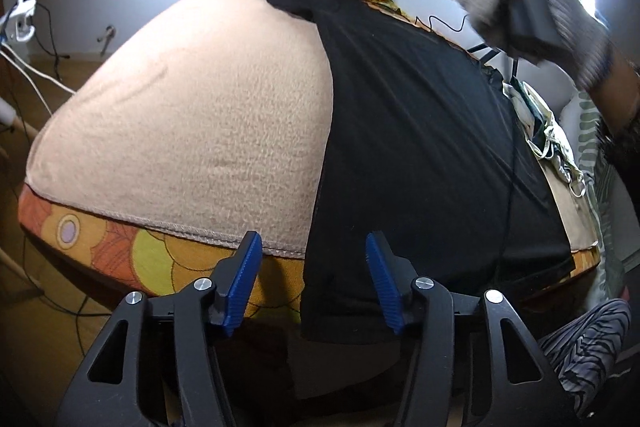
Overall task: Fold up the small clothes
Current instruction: 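Move the right gripper to the shirt's side edge near the shoulder while left gripper lowers to hem, then close the right gripper on the shirt side edge while left gripper pins the hem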
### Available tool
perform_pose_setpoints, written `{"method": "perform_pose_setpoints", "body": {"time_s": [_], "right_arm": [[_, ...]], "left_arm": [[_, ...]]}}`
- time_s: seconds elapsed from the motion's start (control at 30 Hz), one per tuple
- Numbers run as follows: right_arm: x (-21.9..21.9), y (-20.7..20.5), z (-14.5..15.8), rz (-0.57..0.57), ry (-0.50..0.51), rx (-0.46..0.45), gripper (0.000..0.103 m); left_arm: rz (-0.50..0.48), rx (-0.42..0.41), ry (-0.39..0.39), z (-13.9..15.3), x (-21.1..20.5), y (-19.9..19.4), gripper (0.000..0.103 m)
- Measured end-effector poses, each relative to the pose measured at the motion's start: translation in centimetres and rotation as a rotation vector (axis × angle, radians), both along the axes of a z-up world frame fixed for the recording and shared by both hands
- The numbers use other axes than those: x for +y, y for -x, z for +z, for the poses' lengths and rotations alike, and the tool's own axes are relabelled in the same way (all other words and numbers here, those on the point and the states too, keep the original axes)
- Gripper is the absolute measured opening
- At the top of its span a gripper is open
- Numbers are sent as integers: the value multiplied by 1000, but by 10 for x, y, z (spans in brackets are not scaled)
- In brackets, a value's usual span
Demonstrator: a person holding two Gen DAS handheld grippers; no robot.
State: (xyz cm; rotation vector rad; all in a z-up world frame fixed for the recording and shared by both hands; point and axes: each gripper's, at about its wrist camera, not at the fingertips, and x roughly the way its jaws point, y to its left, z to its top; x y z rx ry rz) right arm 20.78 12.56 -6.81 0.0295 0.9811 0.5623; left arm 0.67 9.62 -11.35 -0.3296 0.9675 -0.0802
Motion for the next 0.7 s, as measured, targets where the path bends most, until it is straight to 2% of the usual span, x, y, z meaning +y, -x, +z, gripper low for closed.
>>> {"method": "perform_pose_setpoints", "body": {"time_s": [0.27, 0.47, 0.7], "right_arm": [[51, -43, -43, 9, 118, 18, 78], [76, -72, -73, -6, 171, 33, 78], [97, -86, -102, 11, 287, 41, 70]], "left_arm": [[-1, -2, 11, 0, 2, -2, 44], [-8, -4, 47, -1, 3, -2, 33], [-3, -1, 101, -3, 9, -4, 23]]}}
